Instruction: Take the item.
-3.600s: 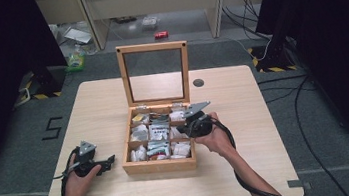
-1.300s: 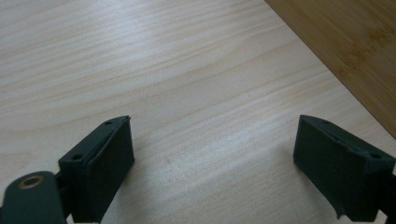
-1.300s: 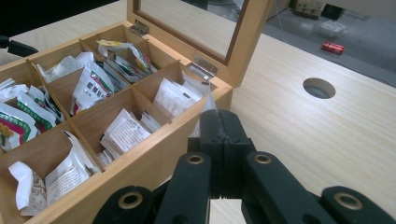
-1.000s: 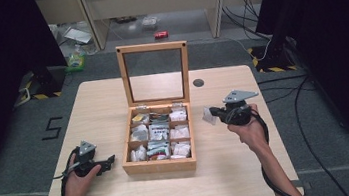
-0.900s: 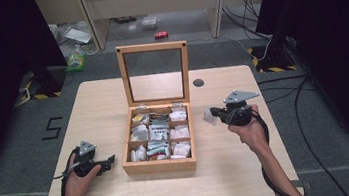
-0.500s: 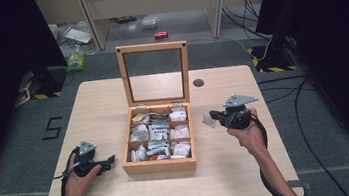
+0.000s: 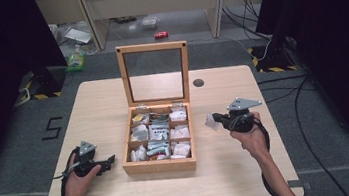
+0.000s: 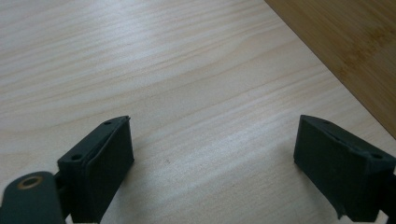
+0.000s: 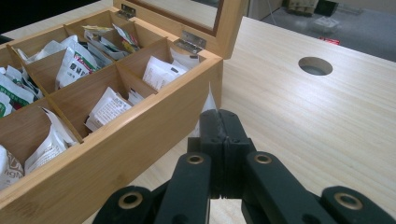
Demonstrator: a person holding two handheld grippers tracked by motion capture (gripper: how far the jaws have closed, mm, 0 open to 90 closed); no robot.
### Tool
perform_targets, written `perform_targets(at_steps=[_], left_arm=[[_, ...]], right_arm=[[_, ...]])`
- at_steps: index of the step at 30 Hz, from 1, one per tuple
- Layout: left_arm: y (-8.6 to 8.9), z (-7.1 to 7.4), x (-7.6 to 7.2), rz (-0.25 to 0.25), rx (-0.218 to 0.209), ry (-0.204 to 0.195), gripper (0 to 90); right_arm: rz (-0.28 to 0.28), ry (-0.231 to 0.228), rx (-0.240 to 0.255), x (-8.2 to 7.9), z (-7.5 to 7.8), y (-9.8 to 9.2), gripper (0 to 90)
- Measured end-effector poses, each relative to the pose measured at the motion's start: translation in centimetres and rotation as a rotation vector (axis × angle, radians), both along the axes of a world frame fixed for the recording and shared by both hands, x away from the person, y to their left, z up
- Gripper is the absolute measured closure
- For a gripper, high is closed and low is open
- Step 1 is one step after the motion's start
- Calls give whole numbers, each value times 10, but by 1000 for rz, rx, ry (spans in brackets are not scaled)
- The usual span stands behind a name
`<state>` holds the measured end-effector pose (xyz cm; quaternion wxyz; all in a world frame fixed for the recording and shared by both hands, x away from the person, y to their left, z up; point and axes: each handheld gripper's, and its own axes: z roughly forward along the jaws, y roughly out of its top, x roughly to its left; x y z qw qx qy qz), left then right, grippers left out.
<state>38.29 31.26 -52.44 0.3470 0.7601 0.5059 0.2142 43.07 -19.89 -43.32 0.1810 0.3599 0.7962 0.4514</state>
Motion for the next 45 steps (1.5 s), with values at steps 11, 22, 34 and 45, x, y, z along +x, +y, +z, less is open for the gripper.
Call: perform_targets(at_steps=[11, 22, 34, 45], left_arm=[[0, 0, 0, -4, 0, 2, 109], [0, 0, 0, -7, 1, 2, 104], [0, 0, 0, -9, 1, 3, 100], [0, 0, 0, -9, 1, 3, 99]], right_arm=[[-17, 16, 0, 0, -8, -6, 900], [-50, 50, -11, 2, -21, -13, 900], [-50, 84, -22, 4, -35, -12, 900], [-40, 118, -27, 5, -44, -7, 897]])
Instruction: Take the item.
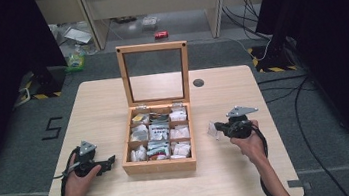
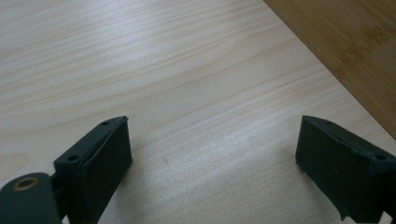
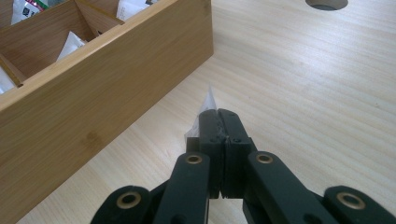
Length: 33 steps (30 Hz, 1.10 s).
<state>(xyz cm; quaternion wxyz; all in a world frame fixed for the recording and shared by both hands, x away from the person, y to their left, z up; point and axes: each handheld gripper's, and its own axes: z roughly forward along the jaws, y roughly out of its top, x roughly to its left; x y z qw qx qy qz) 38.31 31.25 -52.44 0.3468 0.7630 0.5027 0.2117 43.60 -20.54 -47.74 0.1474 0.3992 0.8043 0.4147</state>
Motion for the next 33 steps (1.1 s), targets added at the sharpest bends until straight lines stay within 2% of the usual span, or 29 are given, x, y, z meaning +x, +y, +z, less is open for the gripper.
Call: perform_targets(at_steps=[23, 33], left_arm=[[0, 0, 0, 0, 0, 0, 100], [0, 0, 0, 0, 0, 0, 100]], right_arm=[[-64, 43, -21, 3, -10, -8, 808], [-84, 48, -37, 4, -12, -8, 753]])
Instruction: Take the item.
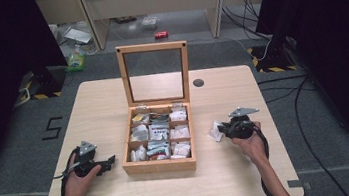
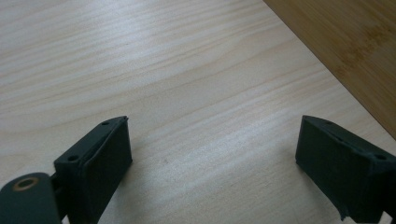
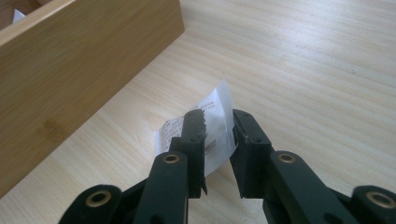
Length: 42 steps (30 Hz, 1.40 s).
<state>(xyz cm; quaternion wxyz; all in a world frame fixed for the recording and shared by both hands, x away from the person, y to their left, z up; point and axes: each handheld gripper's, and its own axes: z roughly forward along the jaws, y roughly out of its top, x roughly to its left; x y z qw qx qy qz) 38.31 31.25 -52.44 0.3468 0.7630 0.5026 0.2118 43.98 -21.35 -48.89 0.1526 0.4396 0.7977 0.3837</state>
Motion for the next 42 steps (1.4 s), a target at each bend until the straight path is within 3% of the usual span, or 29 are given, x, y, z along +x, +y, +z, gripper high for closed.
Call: perform_targets(at_steps=[10, 27, 42], left_arm=[[0, 0, 0, 0, 0, 0, 100], [0, 0, 0, 0, 0, 0, 99], [0, 0, 0, 0, -1, 0, 97]], right_arm=[[-11, -3, 5, 0, 0, -1, 739], [-42, -25, 9, 0, 6, -2, 626], [-74, -31, 58, 0, 13, -2, 491]])
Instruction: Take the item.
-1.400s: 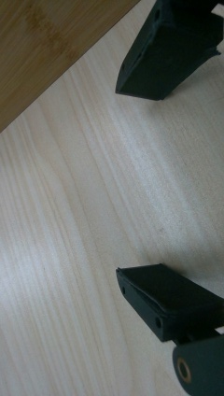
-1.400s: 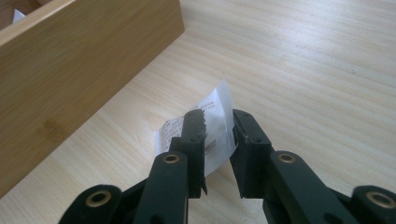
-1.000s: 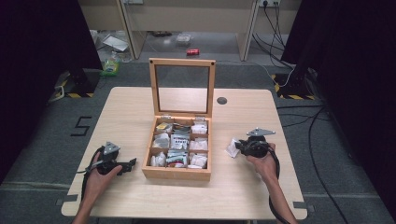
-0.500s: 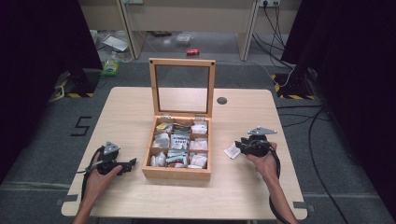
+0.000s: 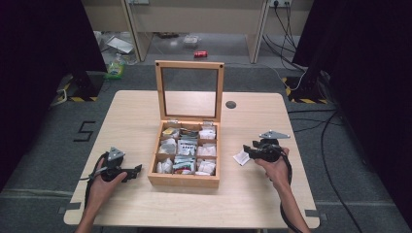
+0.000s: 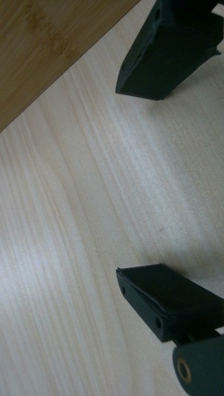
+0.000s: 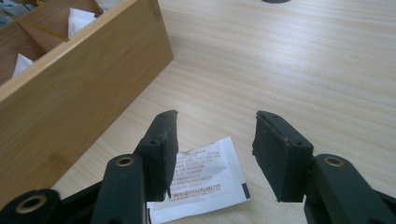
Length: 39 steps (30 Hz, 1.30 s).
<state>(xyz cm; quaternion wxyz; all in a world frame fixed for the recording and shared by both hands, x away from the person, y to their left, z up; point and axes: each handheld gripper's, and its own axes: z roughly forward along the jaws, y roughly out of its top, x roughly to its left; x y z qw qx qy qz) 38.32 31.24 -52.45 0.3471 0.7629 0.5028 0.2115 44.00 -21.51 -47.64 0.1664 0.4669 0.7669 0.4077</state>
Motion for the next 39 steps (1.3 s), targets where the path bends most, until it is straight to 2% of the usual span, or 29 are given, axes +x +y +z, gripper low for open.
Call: perform_targets(at_steps=[9, 25, 39], left_arm=[[0, 0, 0, 0, 0, 0, 97], [0, 0, 0, -1, 1, 1, 96], [0, 0, 0, -1, 1, 0, 96]], right_arm=[[20, -12, 27, 3, 8, 3, 428], [10, -4, 53, 6, 13, 6, 352], [44, -34, 79, 7, 26, 25, 339]])
